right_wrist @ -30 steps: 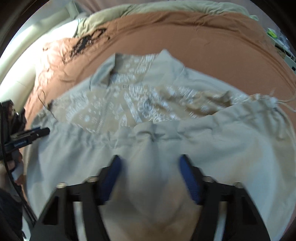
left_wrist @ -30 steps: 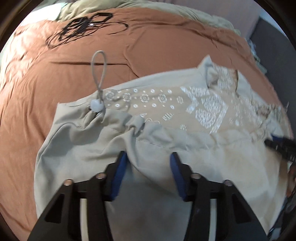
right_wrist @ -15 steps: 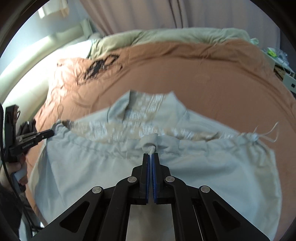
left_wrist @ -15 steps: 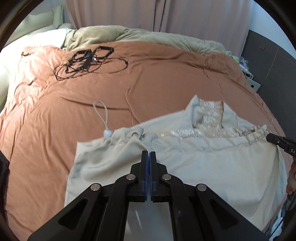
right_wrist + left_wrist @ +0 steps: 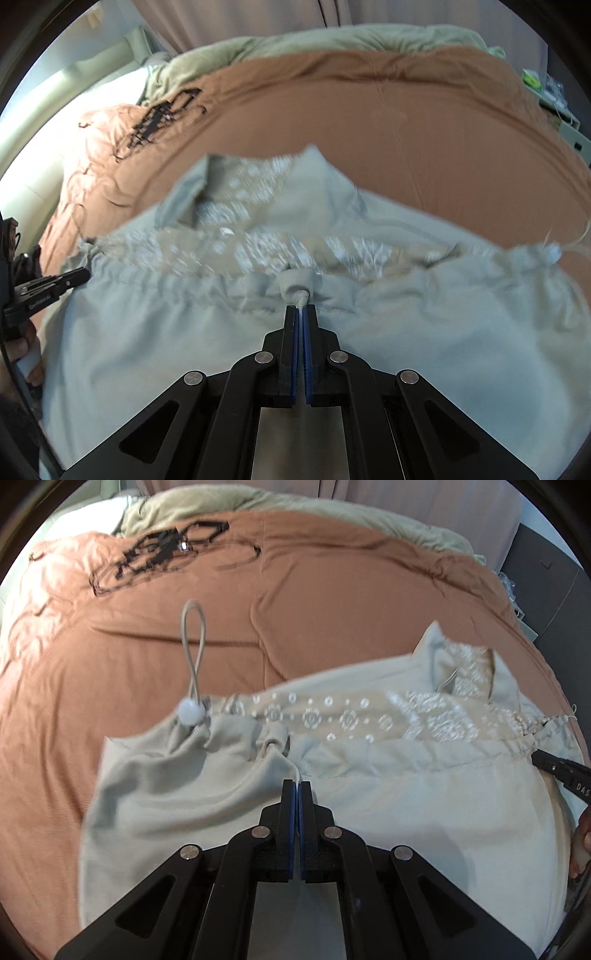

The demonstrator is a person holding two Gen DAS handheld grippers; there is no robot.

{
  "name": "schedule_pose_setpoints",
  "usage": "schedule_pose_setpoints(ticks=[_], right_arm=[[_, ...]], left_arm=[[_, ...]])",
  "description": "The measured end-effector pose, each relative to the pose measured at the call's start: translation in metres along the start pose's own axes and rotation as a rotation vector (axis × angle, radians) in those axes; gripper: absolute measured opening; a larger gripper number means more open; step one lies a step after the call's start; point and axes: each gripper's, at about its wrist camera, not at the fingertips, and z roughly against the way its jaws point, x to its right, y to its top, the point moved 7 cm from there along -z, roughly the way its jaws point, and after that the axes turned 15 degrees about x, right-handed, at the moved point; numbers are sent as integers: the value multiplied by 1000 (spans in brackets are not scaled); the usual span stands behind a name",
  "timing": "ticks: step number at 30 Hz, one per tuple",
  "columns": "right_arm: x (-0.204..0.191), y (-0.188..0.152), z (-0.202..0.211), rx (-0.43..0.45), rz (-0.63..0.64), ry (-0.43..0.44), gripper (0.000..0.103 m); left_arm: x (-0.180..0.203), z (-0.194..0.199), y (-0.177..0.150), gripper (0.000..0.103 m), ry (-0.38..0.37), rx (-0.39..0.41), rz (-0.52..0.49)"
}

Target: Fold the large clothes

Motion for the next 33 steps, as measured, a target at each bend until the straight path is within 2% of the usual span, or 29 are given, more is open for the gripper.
schedule_pose_setpoints(ticks=[4, 5, 7, 8, 9, 16, 18, 19, 20, 21, 22, 33], right_arm=[[6, -4, -5, -19, -23, -37, 2], [5, -4, -4, -32, -25, -50, 9], [4, -2, 2, -46, -27, -72, 30], [2, -1, 9, -44, -27, -79, 49], [0, 1, 14, -35, -22, -79, 59], [-23, 3, 66, 1, -37, -19, 60], [-34, 0, 78, 4, -40, -2, 60], [-39, -2, 83, 4, -42, 8, 60], [-46, -7, 89, 0, -45, 21, 60], [-53, -12, 95, -4, -44, 33, 60], [-58, -16, 99, -6, -41, 41, 60], [-106, -75, 152, -13, -15, 93, 61]], left_arm=[[-1, -1, 3, 4, -6, -18, 11], [-2, -1, 5, 4, -10, -30, 28], [-5, 7, 11, 4, -10, -29, 60], [-7, 15, 15, 4, -8, -8, 66], [-9, 24, 20, 4, -11, 16, 76], [-19, 81, 26, 6, -34, 85, 139], [-22, 93, 22, 16, -37, 87, 146], [-26, 99, 21, 37, -42, 91, 155], [-27, 107, 18, 69, -49, 99, 168], [-28, 115, 15, 82, -56, 112, 183], [-29, 121, 11, 88, -58, 125, 191], [-53, 190, -38, 88, -18, 171, 215]])
